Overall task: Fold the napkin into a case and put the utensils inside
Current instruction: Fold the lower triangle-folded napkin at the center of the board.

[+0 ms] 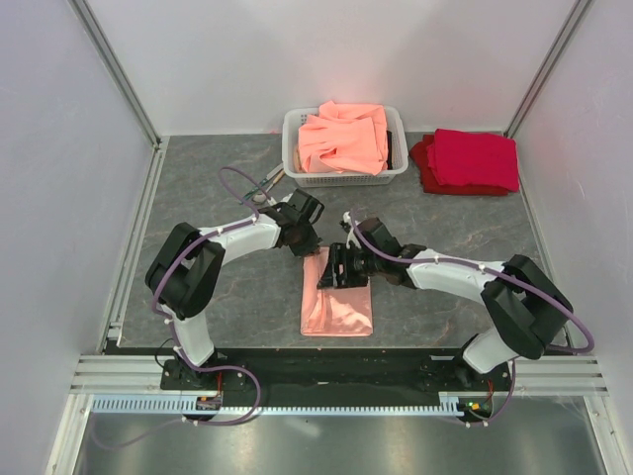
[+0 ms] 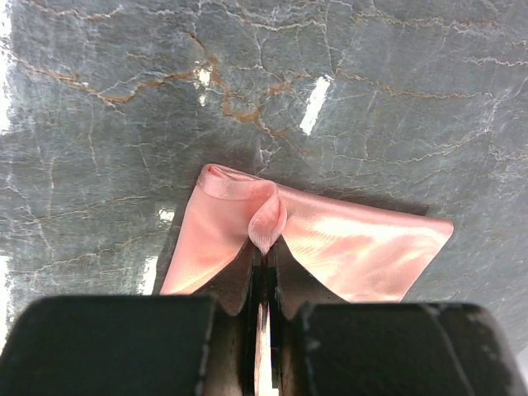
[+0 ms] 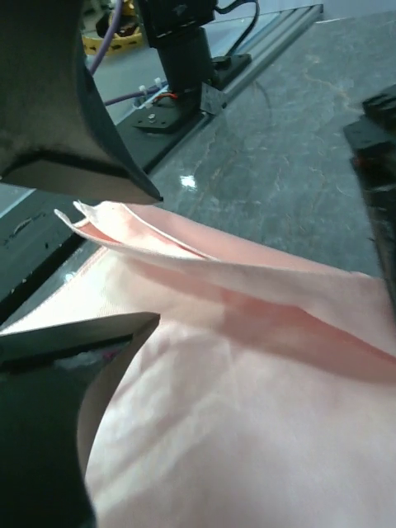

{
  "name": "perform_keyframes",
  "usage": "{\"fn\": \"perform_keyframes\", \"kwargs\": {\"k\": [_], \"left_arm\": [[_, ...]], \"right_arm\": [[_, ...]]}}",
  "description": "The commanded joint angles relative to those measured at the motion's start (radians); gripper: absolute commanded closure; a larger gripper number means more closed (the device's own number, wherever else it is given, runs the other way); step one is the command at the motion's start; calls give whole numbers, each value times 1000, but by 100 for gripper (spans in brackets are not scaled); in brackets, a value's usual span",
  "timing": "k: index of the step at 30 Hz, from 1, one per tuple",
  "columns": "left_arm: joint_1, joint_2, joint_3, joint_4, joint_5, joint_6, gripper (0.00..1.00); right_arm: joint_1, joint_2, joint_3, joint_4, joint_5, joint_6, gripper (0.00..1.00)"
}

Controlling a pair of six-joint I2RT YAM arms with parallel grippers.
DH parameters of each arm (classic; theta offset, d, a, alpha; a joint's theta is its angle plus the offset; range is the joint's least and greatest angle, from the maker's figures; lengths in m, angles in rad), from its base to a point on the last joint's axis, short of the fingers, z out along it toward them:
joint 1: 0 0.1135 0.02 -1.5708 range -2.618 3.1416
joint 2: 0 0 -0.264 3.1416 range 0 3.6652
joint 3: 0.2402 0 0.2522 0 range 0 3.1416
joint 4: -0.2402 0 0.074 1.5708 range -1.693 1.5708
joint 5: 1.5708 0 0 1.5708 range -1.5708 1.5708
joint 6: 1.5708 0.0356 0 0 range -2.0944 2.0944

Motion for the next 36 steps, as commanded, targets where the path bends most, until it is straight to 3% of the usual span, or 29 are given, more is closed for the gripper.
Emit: {"fn": "perform_keyframes", "kwargs": {"k": [1,9,21,25,27,31,36], "left_arm": [[-10,10,38,-9,-50,-36,98],[-13,13,55,-23,-60,-32,98],[-16,33,67,-36,-70,-38,98],[-17,37,72,-41,-70,-36,98],[-17,36,72,-43,-73,-35,98],[-17,42,75,-44,-71,-29,98],[-17,54,86,-43,-71,9,98]], "right_arm": [[81,19,-34,90,-37,53,31],[194,50,-26,85,30,78,21],[228,79,-47,107,11,99,34],[234,71,-56,107,12,104,49],[234,67,-61,108,12,103,49],[234,48,-73,84,18,102,73],[231,-12,-113,56,57,89,87]]}}
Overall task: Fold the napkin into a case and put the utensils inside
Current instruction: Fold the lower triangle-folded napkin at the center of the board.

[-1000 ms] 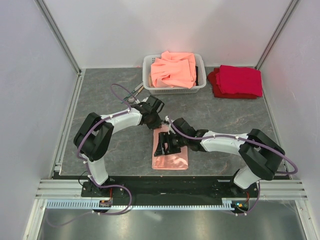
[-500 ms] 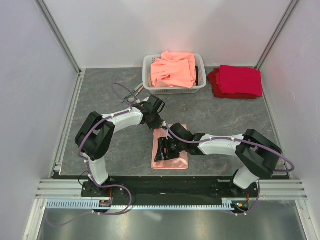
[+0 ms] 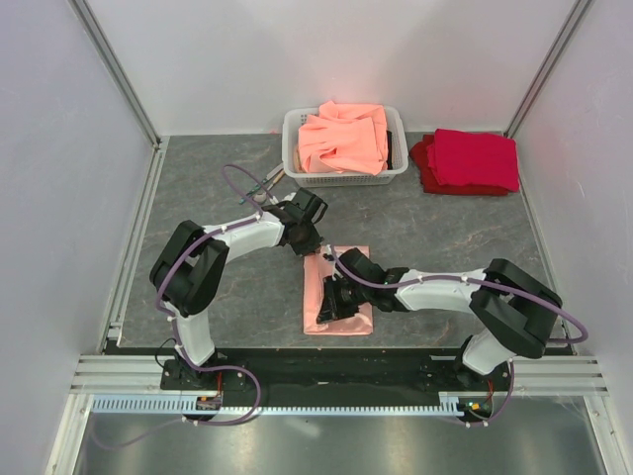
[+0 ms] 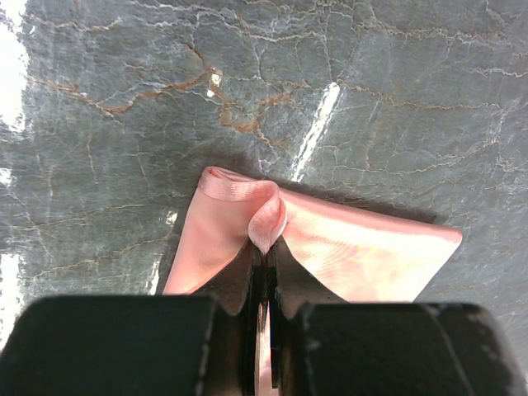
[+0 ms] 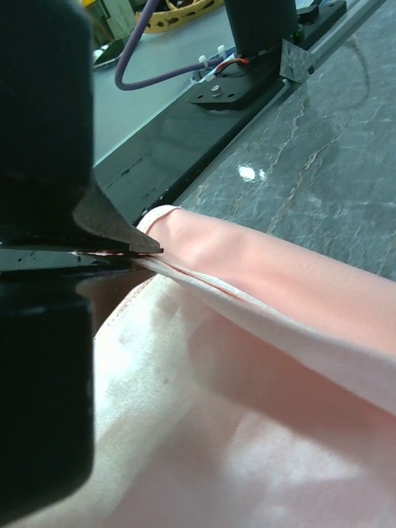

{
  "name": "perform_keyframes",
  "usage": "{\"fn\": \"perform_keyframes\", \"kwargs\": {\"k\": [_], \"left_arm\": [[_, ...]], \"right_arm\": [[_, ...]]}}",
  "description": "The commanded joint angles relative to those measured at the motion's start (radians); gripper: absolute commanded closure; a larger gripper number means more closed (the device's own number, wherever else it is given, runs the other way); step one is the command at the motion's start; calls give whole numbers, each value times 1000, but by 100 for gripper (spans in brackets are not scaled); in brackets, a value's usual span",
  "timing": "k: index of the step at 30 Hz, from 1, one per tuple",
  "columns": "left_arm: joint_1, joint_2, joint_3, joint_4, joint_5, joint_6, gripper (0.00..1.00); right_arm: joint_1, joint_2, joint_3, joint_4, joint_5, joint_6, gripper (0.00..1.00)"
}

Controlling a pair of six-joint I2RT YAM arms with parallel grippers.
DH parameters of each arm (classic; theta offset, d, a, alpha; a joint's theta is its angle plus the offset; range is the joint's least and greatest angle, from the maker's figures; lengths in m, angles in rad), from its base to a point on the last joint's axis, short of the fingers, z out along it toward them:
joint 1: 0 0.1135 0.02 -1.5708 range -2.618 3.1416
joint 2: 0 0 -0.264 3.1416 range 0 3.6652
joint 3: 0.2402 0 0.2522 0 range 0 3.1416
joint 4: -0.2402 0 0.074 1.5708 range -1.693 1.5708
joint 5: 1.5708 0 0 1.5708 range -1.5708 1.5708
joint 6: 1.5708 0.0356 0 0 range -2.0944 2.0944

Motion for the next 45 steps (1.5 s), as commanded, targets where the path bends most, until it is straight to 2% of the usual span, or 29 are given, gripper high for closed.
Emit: {"fn": "perform_keyframes", "kwargs": {"k": [1,2,8,12,14,18,19,21,22,24,27,30,32,35,36,39,41,45], "left_arm": [[-7,28,52,-10,-36,21,98],[-7,32,56,-9,-35,25,98],[-10,51,66,33,-9,71,98],[-15,46,59,54,-4,103,94],[-18,35,57,62,-1,111,89],[-24,-7,17,125,42,137,72],[-24,-18,14,131,66,143,62],[-24,-50,10,143,85,171,54],[-24,-64,7,145,114,177,47],[-24,-119,-4,146,128,208,44],[-22,-175,-20,143,140,245,24],[-19,-254,-38,111,114,284,21],[-15,-311,-78,106,93,307,23],[-1,-321,-125,110,60,326,47],[7,-311,-132,110,76,327,67],[22,-258,-144,131,109,335,89],[22,-221,-145,163,137,335,92],[22,-172,-167,221,210,311,94]], "right_arm": [[0,-57,-37,-17,27,-14,97],[-1,-51,-41,-17,25,-14,100],[-7,-44,-72,0,42,-20,100],[-21,-69,-110,-1,65,-18,100],[-27,-74,-129,0,71,-20,100],[-53,-72,-158,25,61,-23,100],[-56,-74,-162,32,54,-17,100],[-61,-78,-173,51,48,-11,100],[-63,-81,-175,54,48,-6,100],[-63,-86,-178,56,48,-3,100],[-66,-103,-190,57,54,6,100],[-69,-113,-195,59,54,11,100],[-69,-127,-196,59,57,20,100],[-69,-155,-201,69,73,29,98],[-69,-165,-201,77,73,32,96],[-69,-184,-193,75,77,34,91],[-70,-189,-179,54,90,29,87],[-75,-182,-169,31,94,22,86]]}}
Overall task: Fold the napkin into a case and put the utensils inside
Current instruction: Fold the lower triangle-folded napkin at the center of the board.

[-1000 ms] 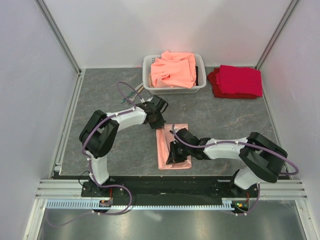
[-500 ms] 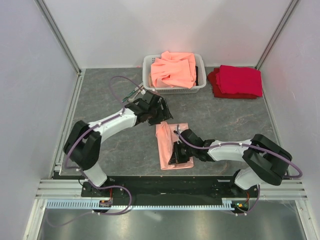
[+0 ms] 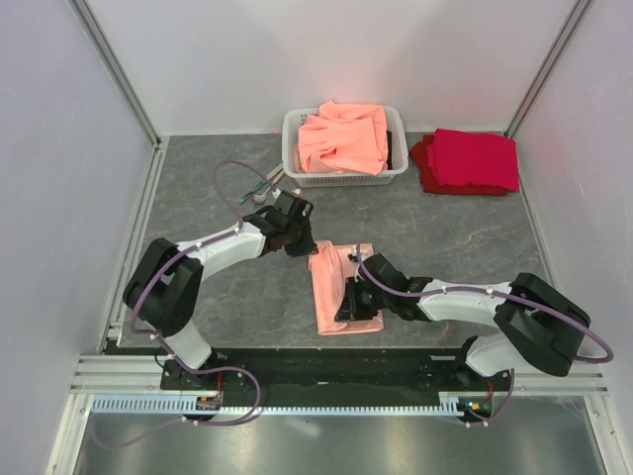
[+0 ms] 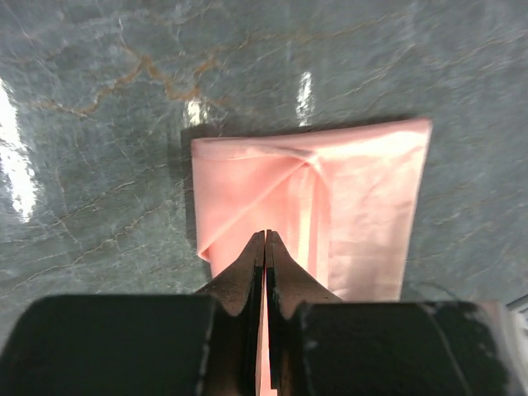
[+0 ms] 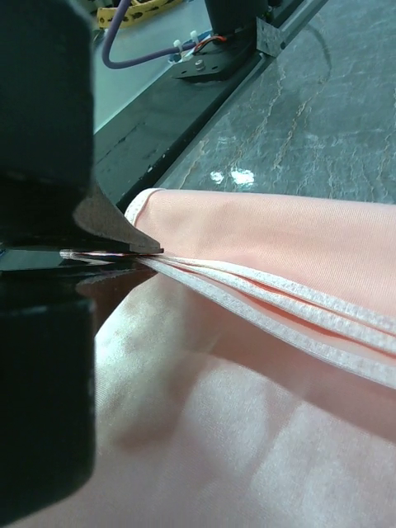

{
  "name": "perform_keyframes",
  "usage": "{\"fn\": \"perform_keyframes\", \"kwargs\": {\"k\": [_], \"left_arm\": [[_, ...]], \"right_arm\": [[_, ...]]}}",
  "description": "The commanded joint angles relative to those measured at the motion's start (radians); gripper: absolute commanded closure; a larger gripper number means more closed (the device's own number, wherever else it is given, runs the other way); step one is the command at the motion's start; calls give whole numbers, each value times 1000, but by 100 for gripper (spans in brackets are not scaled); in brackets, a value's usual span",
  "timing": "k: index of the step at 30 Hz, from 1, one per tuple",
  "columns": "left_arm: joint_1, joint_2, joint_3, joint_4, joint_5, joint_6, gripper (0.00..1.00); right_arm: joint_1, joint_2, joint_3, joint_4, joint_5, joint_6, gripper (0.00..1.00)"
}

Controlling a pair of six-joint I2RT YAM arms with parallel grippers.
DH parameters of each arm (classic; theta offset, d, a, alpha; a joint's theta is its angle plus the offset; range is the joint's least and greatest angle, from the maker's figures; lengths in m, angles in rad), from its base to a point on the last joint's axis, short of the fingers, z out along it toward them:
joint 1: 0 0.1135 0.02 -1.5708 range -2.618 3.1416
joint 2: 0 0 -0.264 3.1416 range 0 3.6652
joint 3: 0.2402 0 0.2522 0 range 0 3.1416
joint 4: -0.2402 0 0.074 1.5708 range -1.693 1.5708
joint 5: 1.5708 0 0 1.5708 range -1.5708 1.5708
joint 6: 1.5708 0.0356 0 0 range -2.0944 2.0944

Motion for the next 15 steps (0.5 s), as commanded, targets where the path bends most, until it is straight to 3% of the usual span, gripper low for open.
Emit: {"fn": "perform_keyframes", "kwargs": {"k": [1,7,10,15], "left_arm": [[-3,44,-23,108,94,9,94],[-6,87,-43,165,148,-16,94],[-6,116,-42,177,159,-19,94],[-6,151,-39,198,171,-22,95]], "right_arm": [[-8,-15,24,-24,24,-4,85],[-50,-28,42,-67,31,-31,79],[-106,-17,93,-119,26,-70,66],[-182,49,241,-202,34,-189,54]]}}
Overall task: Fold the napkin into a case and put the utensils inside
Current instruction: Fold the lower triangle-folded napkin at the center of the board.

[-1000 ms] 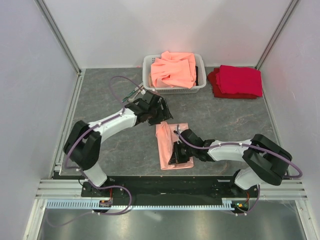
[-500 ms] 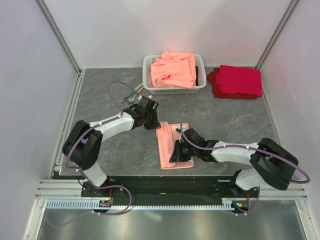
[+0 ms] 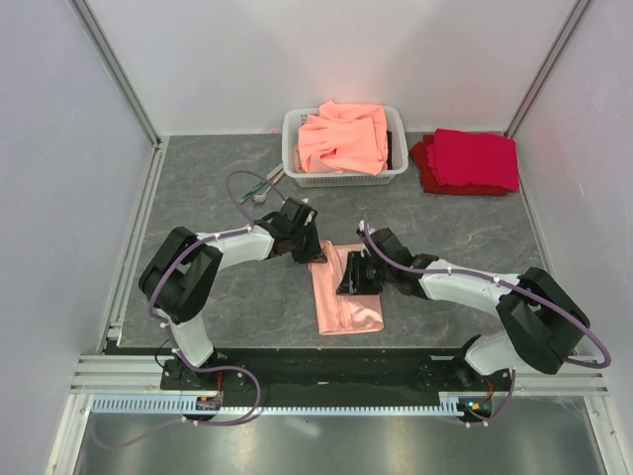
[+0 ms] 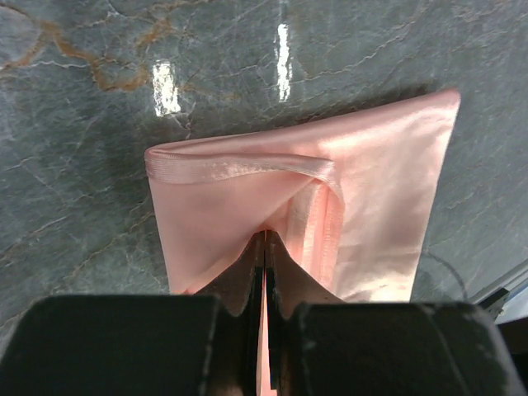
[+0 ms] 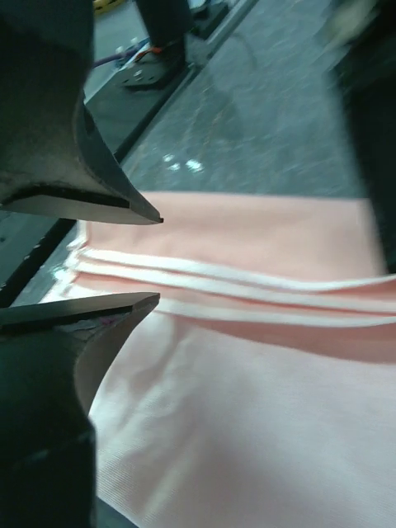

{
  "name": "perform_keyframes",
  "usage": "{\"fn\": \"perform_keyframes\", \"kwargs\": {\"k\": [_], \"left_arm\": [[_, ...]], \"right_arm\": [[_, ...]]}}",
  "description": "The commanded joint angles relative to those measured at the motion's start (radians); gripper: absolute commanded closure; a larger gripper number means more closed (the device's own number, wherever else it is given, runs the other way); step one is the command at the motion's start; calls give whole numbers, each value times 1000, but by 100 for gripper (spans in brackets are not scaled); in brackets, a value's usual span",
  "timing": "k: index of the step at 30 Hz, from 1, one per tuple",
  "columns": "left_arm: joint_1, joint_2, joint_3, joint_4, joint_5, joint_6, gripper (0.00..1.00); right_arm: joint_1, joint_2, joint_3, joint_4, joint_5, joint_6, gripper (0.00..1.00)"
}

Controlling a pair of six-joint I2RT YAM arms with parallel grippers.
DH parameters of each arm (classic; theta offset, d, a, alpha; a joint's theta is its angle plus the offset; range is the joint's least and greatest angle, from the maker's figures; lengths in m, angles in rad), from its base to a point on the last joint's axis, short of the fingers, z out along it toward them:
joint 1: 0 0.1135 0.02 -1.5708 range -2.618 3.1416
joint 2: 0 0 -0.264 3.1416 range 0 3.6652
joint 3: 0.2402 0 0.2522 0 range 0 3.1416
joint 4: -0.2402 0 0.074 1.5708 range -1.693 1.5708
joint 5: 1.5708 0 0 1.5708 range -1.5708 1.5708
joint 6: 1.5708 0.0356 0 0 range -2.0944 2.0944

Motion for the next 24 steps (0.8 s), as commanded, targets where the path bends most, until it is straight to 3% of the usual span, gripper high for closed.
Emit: {"fn": "perform_keyframes", "kwargs": {"k": [1,6,11,17,24], "left_arm": [[-4,36,11,57,25,-16,95],[-4,48,28,63,39,-24,95],[-3,65,52,63,49,-30,95],[-4,77,65,63,51,-35,95],[-4,84,74,63,56,-38,96]], "right_arm": [[-73,56,172,-69,19,-128,50],[-136,196,281,-68,-12,-207,49],[-165,300,380,-58,-23,-244,54],[-173,354,420,-46,-41,-244,79],[-173,389,413,-11,-63,-237,76]]}}
